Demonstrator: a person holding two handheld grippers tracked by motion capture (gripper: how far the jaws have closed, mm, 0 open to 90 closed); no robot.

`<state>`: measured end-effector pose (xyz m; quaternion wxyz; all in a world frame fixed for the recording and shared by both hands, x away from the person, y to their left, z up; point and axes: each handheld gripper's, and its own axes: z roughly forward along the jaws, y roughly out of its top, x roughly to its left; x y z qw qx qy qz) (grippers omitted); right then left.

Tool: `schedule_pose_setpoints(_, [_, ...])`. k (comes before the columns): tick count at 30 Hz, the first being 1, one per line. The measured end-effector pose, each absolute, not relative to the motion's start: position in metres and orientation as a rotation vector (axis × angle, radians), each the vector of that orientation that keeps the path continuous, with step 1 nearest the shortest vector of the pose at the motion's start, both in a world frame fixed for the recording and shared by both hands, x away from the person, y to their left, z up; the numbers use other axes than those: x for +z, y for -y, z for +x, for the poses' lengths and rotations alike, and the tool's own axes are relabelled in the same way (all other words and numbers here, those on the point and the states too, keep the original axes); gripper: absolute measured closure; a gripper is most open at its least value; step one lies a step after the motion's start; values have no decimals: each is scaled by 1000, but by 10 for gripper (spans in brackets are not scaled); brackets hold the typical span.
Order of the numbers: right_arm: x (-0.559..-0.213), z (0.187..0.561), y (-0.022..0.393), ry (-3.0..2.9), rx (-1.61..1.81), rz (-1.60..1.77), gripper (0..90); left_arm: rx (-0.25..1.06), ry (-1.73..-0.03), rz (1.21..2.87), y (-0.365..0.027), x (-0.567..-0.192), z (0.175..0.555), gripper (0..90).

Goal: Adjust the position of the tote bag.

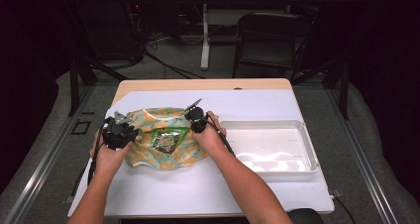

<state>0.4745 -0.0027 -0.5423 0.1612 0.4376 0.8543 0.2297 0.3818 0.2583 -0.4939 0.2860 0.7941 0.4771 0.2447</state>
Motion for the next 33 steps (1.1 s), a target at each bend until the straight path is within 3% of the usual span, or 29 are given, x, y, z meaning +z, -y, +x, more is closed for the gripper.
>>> schedule_pose_setpoints(5, [-542,475,3,-2439,655,1251,885,632,-1219,2134,-252,-496,373,717])
schedule_pose_setpoints(11, [-543,474,2,-2432,665,1254,885,543,-1123,2210,-235,-503,367,900])
schedule_pose_setpoints(33, [-542,474,3,-2431,657,1254,880,457,-1096,2404,-239,-540,322,893])
